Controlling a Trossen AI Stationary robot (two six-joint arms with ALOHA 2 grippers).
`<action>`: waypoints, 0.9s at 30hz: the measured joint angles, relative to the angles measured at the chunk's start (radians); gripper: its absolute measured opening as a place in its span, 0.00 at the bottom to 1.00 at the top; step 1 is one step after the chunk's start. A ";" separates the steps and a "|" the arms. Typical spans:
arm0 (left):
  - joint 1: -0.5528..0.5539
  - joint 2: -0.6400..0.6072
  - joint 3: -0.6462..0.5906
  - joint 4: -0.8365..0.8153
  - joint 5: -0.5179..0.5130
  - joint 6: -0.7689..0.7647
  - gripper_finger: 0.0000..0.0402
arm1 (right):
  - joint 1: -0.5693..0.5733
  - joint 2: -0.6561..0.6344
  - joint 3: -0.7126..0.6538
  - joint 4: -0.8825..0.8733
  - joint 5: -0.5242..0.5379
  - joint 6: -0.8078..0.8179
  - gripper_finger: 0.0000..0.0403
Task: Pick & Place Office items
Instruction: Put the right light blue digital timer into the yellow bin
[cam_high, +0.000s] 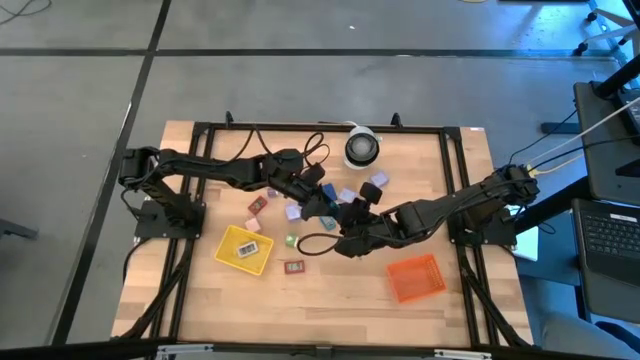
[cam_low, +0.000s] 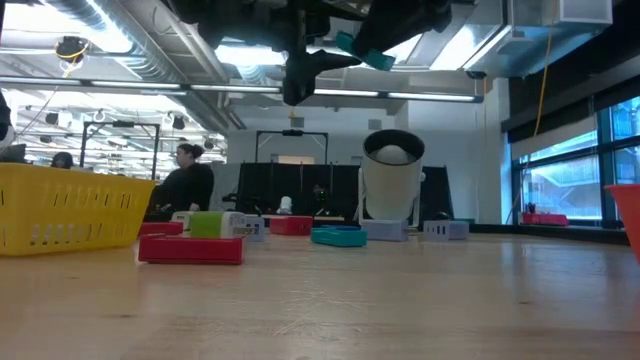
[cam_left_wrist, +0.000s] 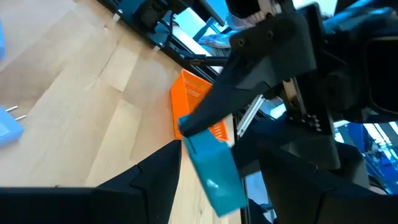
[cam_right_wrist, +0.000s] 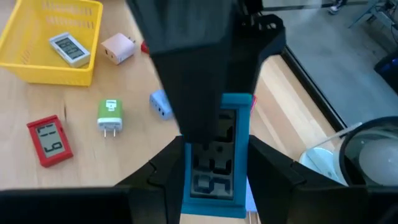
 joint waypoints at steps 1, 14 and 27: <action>0.000 0.000 0.000 0.000 -0.005 0.000 0.53 | 0.000 0.000 0.000 0.003 0.000 -0.006 0.35; -0.024 -0.001 0.000 -0.005 -0.063 -0.039 0.29 | 0.000 0.000 -0.001 0.009 0.019 -0.050 0.35; -0.029 -0.001 0.000 -0.012 -0.066 -0.075 0.17 | 0.001 -0.001 -0.001 0.021 0.030 -0.072 0.38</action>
